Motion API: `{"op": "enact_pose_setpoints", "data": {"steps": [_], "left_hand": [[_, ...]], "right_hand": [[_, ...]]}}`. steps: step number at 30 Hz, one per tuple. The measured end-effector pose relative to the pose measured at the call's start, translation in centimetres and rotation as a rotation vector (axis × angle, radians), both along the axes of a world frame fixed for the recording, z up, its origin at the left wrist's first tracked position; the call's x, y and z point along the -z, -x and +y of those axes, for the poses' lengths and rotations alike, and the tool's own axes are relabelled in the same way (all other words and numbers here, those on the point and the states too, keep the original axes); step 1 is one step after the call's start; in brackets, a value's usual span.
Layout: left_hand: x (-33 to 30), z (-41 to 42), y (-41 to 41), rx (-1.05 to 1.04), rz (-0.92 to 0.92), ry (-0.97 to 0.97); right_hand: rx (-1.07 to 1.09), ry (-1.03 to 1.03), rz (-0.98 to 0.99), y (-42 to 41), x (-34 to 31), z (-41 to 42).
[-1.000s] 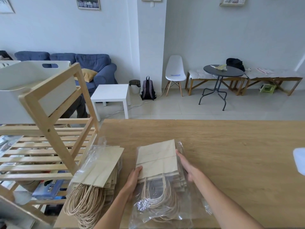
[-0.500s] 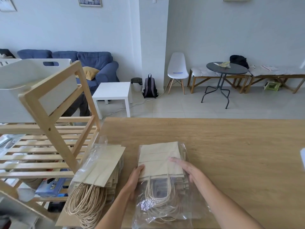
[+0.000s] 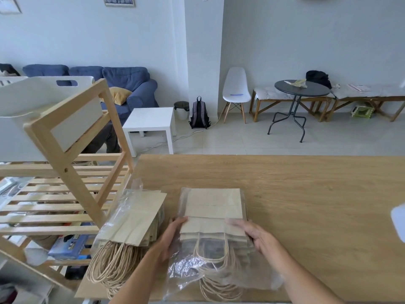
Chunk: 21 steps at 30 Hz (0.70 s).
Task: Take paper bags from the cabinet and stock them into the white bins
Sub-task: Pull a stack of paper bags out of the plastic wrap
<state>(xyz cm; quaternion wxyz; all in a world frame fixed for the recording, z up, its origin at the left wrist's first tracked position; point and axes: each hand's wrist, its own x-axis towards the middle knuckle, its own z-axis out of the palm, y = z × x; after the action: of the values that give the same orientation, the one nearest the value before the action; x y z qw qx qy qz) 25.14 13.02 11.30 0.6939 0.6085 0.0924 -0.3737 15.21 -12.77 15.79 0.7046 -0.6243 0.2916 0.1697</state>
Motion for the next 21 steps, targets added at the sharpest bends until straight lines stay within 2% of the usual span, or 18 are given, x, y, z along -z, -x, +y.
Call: {"op": "enact_pose_setpoints", "data": {"steps": [3,8,10,16,19,21], "left_hand": [[-0.6,0.3,-0.1,0.01,-0.024,-0.015],[-0.1,0.1,-0.5,-0.068,-0.051,0.006],[0.1,0.2,-0.4,-0.072,-0.06,-0.017],[1.6,0.5,-1.0,-0.01,-0.128,-0.179],[5.2,1.5,-2.1,0.032,-0.145,-0.207],[4.2,1.3,-1.2,0.041,-0.138,-0.221]], "right_hand": [[0.084,-0.038,0.032,0.2,-0.1,-1.6],[0.091,0.091,0.108,0.9,0.8,-5.2],[0.163,0.02,0.116,2.0,2.2,-7.6],[0.244,0.064,0.116,4.6,-1.5,-11.4],[0.348,-0.016,0.078,5.3,-3.1,-13.4],[0.398,0.02,0.083,5.6,-4.1,-14.6]]}}
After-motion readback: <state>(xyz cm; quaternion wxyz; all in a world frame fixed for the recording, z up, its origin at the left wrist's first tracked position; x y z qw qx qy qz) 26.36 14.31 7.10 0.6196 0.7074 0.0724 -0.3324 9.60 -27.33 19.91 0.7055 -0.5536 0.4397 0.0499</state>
